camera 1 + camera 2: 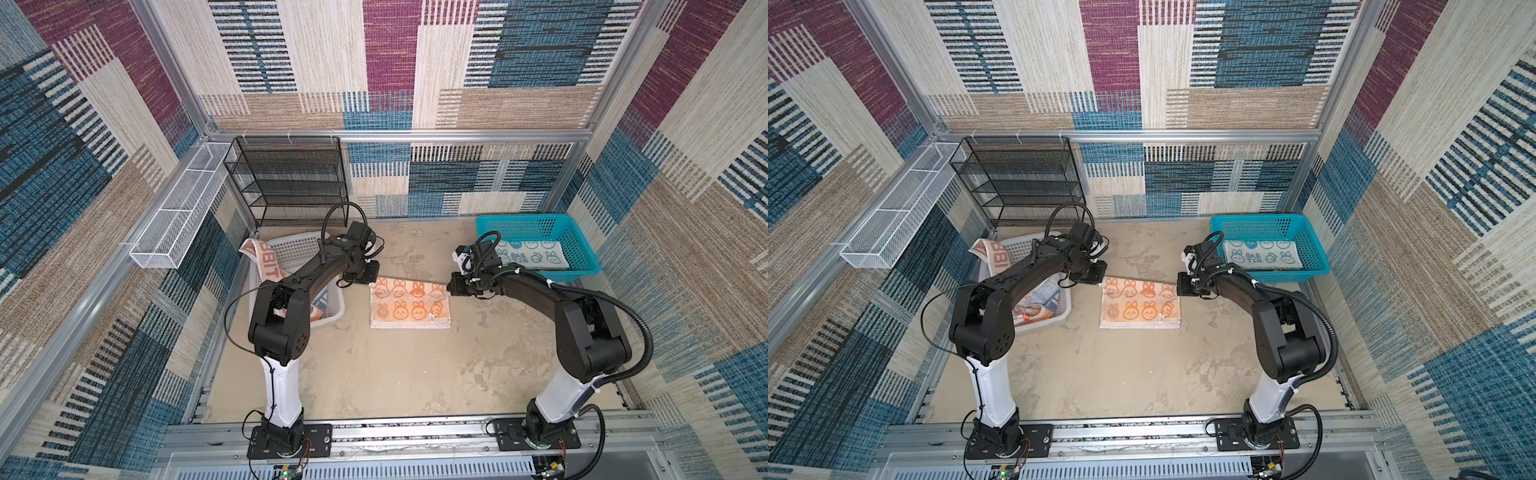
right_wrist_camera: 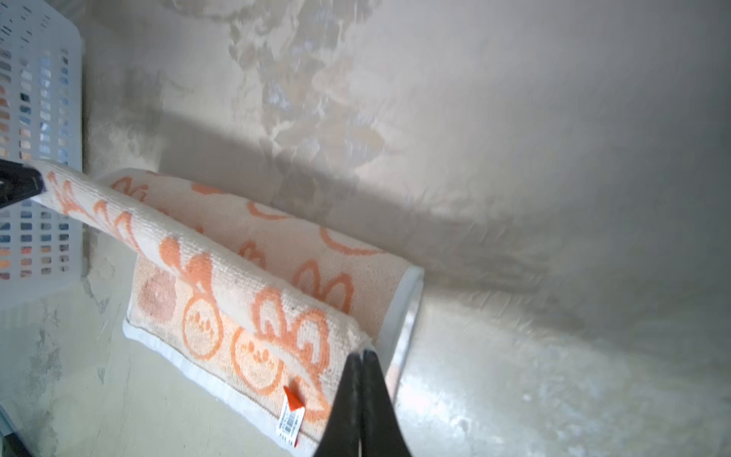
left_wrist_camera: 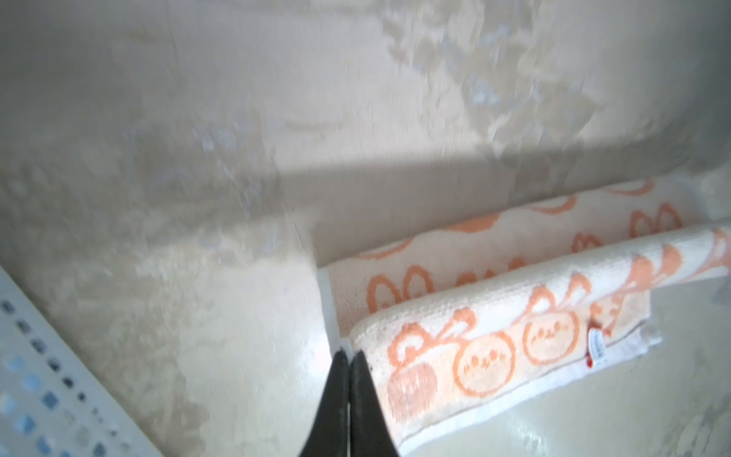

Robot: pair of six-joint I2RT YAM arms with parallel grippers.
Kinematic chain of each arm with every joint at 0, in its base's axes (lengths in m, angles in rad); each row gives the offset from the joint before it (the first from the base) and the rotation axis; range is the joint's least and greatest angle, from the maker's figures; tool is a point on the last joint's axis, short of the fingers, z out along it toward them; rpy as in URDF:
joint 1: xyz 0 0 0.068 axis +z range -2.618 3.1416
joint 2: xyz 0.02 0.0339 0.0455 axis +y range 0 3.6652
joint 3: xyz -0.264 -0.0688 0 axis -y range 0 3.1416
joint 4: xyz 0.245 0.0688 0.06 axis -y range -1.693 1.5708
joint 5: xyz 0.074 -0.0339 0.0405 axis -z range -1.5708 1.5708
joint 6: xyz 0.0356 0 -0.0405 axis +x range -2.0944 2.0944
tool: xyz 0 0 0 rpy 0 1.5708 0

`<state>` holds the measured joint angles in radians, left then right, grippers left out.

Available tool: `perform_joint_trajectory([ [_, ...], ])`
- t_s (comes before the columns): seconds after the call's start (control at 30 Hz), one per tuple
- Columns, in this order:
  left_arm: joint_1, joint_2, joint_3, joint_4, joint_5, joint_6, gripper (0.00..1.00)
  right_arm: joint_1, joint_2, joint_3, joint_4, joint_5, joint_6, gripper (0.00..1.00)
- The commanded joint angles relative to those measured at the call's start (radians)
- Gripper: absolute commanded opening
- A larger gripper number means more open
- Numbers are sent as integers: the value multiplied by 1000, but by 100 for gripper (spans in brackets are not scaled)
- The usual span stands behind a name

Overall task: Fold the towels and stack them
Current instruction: 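Lift the far edge with both grippers and fold it toward the robot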

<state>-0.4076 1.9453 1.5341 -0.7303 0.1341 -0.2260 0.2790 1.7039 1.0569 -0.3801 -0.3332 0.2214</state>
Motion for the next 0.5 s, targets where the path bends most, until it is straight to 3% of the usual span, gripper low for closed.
perform_joint_trajectory([
  [0.0, -25, -42, -105, 43, -28, -73, 0, 13, -35, -81, 64, -20, 41, 0],
  [0.23, -48, -33, -215, 76, -27, -130, 0, 14, 4, -170, 126, -28, 66, 0],
  [0.47, -48, 67, -72, 39, -32, -109, 0, -41, 115, -29, 89, 23, 54, 0],
])
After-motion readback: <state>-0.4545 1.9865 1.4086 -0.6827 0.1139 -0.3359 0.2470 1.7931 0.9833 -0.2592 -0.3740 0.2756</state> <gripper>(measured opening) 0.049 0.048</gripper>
